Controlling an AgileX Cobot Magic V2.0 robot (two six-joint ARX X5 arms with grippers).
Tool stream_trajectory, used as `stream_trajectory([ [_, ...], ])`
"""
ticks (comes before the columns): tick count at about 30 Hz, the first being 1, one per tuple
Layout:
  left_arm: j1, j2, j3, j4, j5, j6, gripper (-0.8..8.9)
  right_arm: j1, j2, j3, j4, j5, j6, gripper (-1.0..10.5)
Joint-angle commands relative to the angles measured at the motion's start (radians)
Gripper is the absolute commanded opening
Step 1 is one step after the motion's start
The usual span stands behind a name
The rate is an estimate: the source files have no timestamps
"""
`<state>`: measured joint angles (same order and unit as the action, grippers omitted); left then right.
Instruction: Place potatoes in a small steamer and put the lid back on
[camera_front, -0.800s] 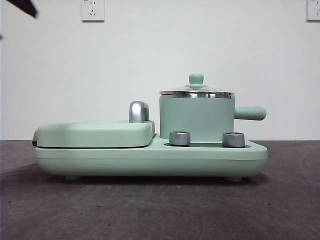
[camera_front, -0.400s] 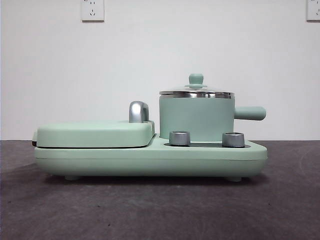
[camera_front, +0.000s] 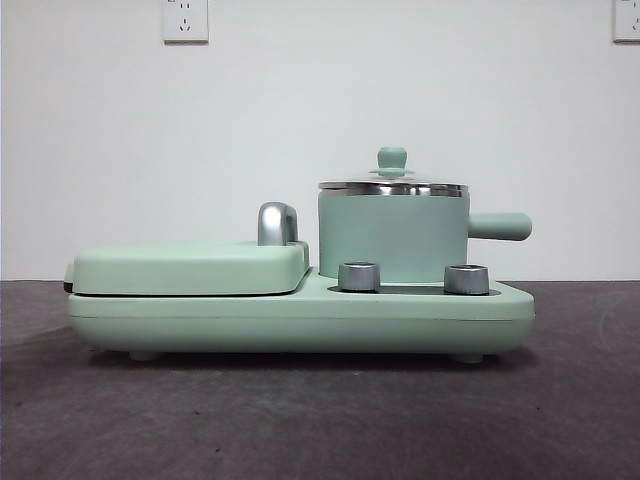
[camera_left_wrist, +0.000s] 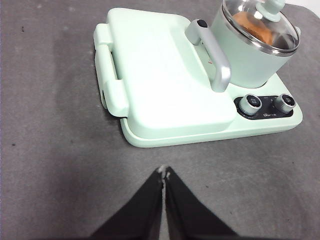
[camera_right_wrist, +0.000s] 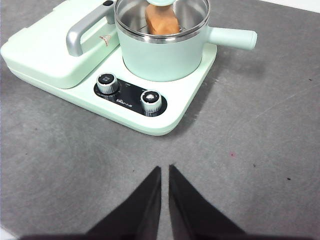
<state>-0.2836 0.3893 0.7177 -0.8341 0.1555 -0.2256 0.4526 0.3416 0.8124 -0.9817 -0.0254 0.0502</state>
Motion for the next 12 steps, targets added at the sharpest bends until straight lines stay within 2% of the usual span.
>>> stream_trajectory([
  [1, -0.003, 0.001, 0.003, 0.012, -0.001, 0.0, 0.06, 0.007, 0.001, 0.007, 0.013, 0.0, 0.011, 0.2],
  [9, 0.0, -0.011, 0.001, 0.011, -0.004, 0.019, 0.06, 0.007, 0.001, 0.007, 0.013, 0.0, 0.011, 0.2],
  [12, 0.023, -0.048, -0.059, 0.122, -0.012, 0.059, 0.06, 0.007, 0.001, 0.007, 0.013, 0.0, 0.011, 0.2],
])
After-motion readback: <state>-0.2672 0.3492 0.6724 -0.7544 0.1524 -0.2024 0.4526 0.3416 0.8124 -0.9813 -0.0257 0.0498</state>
